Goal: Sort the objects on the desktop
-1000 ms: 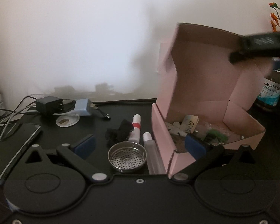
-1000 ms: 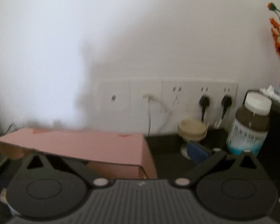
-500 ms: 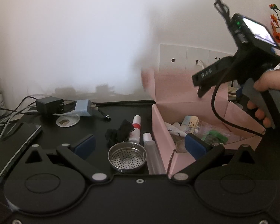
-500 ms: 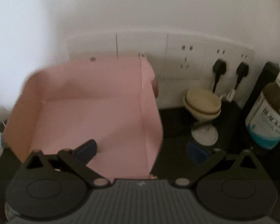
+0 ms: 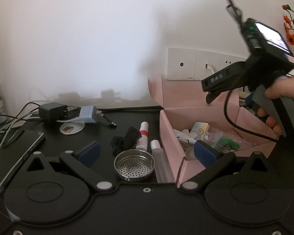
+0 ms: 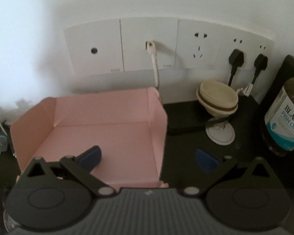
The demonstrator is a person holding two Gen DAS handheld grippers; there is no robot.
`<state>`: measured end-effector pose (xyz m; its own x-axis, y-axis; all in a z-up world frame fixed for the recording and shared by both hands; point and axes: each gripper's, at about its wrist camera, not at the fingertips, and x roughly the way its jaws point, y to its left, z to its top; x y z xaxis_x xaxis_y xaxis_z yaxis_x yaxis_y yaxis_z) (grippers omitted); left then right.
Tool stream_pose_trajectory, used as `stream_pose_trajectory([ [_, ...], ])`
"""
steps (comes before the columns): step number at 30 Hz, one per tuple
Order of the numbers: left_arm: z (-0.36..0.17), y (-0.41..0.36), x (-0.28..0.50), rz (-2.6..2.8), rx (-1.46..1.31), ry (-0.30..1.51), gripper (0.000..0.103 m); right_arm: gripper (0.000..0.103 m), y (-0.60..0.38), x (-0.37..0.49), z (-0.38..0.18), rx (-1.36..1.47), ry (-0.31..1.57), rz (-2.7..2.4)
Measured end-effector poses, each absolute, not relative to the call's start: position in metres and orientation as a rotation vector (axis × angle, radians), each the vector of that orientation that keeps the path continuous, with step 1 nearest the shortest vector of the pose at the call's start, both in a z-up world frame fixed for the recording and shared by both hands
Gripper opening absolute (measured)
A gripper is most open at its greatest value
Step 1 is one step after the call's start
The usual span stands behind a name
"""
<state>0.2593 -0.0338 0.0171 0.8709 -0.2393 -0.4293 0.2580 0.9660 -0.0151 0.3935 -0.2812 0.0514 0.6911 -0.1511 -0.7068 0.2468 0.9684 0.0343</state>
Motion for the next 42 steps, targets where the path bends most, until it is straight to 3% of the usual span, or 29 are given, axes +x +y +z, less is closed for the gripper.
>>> stream_pose_trajectory([
  [7,0.025,-0.023,0.258,-0.262,-0.021,0.435,0.103,0.102,-0.288,0.309,0.057,0.135,0.481,-0.091],
  [21,0.014,-0.026,0.253,-0.272,-0.007,0.452,0.103,0.102,-0.325,0.154,0.017,0.323,0.415,-0.021],
  [29,0.027,-0.015,0.251,-0.231,-0.062,0.377,0.103,0.102,-0.328,0.182,0.016,0.428,0.407,-0.077],
  [42,0.023,-0.01,0.263,-0.18,-0.058,0.405,0.103,0.102,-0.305,0.241,0.019,0.462,0.379,-0.102],
])
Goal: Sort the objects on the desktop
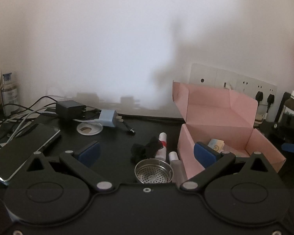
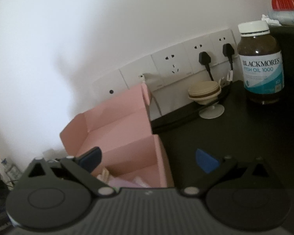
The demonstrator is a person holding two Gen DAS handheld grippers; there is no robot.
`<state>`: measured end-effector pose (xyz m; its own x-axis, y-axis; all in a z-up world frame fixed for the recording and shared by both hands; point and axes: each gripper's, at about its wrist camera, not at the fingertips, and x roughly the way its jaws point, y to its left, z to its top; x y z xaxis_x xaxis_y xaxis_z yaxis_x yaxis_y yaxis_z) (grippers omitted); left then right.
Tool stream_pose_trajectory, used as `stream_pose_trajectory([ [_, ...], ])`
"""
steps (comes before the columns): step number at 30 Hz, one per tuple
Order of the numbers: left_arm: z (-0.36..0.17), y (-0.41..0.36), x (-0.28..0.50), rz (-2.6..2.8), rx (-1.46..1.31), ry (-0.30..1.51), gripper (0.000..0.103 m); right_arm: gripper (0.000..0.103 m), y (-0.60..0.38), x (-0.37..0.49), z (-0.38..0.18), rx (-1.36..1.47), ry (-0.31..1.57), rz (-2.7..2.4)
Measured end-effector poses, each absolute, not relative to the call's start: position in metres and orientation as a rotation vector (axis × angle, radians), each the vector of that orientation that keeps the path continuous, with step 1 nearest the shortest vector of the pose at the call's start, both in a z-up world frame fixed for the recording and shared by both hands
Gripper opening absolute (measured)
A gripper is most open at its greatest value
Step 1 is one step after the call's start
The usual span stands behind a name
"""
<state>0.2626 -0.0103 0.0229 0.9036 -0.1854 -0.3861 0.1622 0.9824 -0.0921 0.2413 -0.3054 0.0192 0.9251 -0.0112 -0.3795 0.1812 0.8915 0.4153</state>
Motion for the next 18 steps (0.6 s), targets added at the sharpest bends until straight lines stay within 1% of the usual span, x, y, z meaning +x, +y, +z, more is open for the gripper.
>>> stream_pose_trajectory([
  [5,0.019,-0.021,0.262,-0.18,0.004,0.405,0.103,0.102,-0.304,0.241,0.013,0.327,0.414,-0.121],
  [8,0.015,-0.027,0.263,-0.163,0.052,0.415,0.103,0.102,-0.307,0.24,0.014,0.317,0.45,-0.107],
  [14,0.013,-0.026,0.261,-0.171,0.058,0.412,0.103,0.102,-0.309,0.242,0.01,0.228,0.53,-0.157],
  [18,0.012,-0.028,0.258,-0.171,0.064,0.418,0.103,0.102,-0.318,0.247,0.003,0.218,0.598,-0.206],
])
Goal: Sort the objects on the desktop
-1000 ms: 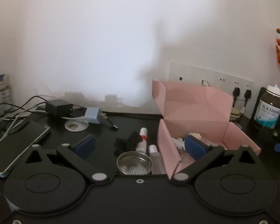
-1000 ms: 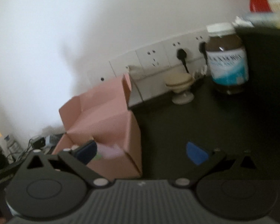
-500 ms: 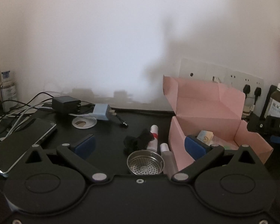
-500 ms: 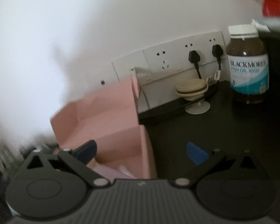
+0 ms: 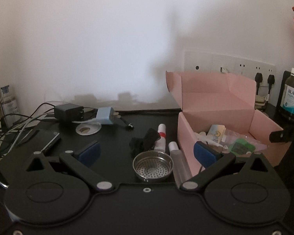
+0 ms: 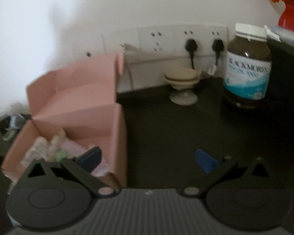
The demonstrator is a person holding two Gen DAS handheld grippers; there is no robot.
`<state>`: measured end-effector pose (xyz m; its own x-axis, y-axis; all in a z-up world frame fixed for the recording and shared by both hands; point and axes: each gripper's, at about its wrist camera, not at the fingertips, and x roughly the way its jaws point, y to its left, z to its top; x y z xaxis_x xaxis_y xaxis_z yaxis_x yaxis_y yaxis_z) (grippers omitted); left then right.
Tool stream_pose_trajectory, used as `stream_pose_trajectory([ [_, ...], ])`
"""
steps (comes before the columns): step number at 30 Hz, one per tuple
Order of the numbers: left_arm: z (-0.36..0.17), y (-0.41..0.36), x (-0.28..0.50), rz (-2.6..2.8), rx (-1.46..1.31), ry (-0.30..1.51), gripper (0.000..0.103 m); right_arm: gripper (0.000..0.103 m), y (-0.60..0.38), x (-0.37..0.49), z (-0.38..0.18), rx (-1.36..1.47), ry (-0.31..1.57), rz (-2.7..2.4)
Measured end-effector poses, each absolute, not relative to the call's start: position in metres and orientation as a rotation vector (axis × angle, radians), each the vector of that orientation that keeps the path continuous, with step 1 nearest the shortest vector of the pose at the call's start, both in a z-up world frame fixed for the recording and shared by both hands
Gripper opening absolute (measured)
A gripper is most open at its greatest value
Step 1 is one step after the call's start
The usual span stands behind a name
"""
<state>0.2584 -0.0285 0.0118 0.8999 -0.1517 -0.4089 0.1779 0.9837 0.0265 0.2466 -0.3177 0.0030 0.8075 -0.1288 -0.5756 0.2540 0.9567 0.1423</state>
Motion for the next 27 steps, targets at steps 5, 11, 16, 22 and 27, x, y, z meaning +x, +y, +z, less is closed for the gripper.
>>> stream_pose_trajectory([
  [5,0.008,-0.036,0.256,-0.19,0.102,0.436,0.103,0.102,-0.333,0.248,-0.004,0.297,0.629,-0.204],
  [11,0.015,-0.033,0.252,-0.206,0.111,0.406,0.103,0.102,-0.332,0.25,-0.006,0.283,0.631,-0.219],
  [16,0.029,-0.006,0.257,-0.178,0.018,0.396,0.103,0.102,-0.33,0.239,0.006,0.3,0.529,-0.201],
  [22,0.03,0.023,0.27,-0.118,-0.056,0.473,0.103,0.102,-0.338,0.217,0.014,0.408,0.414,-0.074],
  [27,0.03,0.029,0.274,-0.114,-0.054,0.495,0.103,0.102,-0.338,0.19,0.004,0.399,0.353,0.036],
])
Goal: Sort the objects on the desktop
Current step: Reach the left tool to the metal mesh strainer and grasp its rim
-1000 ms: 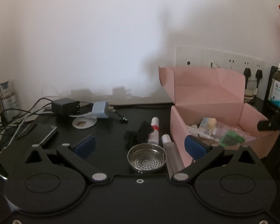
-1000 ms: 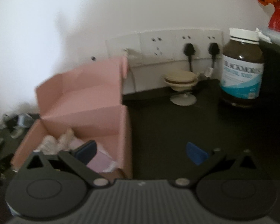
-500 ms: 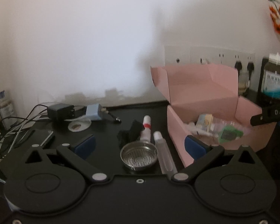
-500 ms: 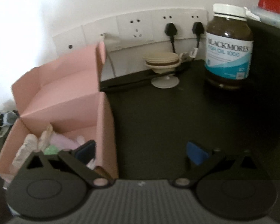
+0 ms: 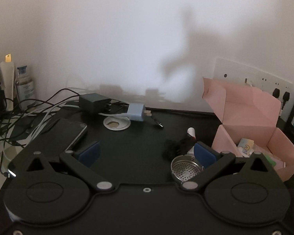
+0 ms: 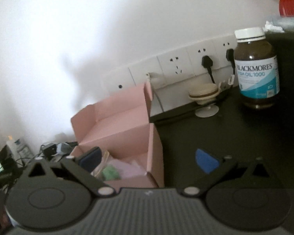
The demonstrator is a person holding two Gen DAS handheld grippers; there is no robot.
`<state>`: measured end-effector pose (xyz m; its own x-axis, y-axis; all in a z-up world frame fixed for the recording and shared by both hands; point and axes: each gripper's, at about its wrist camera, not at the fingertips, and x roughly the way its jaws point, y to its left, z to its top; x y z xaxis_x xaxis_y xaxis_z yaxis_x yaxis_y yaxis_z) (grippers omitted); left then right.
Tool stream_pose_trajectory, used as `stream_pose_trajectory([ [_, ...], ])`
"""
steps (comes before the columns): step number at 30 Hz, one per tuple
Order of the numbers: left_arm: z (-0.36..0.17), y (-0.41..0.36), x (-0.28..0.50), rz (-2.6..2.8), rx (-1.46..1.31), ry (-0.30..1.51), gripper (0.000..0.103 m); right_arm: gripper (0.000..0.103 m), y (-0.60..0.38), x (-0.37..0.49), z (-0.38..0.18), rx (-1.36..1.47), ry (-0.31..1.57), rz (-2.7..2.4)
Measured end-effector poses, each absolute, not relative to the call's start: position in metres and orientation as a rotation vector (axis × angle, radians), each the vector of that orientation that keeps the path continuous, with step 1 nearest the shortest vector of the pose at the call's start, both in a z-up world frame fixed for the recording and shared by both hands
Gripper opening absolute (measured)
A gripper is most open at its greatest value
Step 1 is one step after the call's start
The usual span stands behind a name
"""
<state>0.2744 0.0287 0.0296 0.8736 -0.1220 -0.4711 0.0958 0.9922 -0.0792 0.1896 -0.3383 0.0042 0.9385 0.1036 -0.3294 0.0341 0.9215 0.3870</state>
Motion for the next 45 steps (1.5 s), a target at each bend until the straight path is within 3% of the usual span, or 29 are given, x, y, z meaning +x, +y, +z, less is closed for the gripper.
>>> stream_pose_trajectory([
  [9,0.017,0.029,0.278,-0.148,-0.057,0.509,0.102,0.102,-0.331,0.201,-0.005,0.428,0.392,0.154],
  [15,0.009,0.025,0.288,-0.116,-0.007,0.538,0.087,0.102,-0.324,0.202,-0.005,0.415,0.392,0.168],
  [19,0.006,0.021,0.29,-0.07,0.065,0.536,0.063,0.102,-0.322,0.201,-0.005,0.411,0.39,0.171],
  [32,-0.002,0.0,0.29,-0.197,0.14,0.552,0.061,0.102,-0.321,0.202,-0.007,0.402,0.398,0.172],
  [33,-0.002,0.0,0.291,-0.198,0.138,0.561,0.056,0.102,-0.322,0.203,-0.007,0.406,0.399,0.171],
  [34,-0.003,0.0,0.293,-0.201,0.141,0.577,0.045,0.102,-0.322,0.203,-0.007,0.41,0.399,0.169],
  [37,-0.006,-0.001,0.295,-0.213,0.178,0.609,0.029,0.102,-0.323,0.203,-0.007,0.417,0.399,0.169],
  [40,-0.006,-0.001,0.291,-0.23,0.194,0.615,0.02,0.102,-0.322,0.203,-0.007,0.414,0.396,0.166],
  [45,-0.007,-0.003,0.287,-0.25,0.216,0.603,0.02,0.102,-0.323,0.204,-0.008,0.418,0.404,0.163],
])
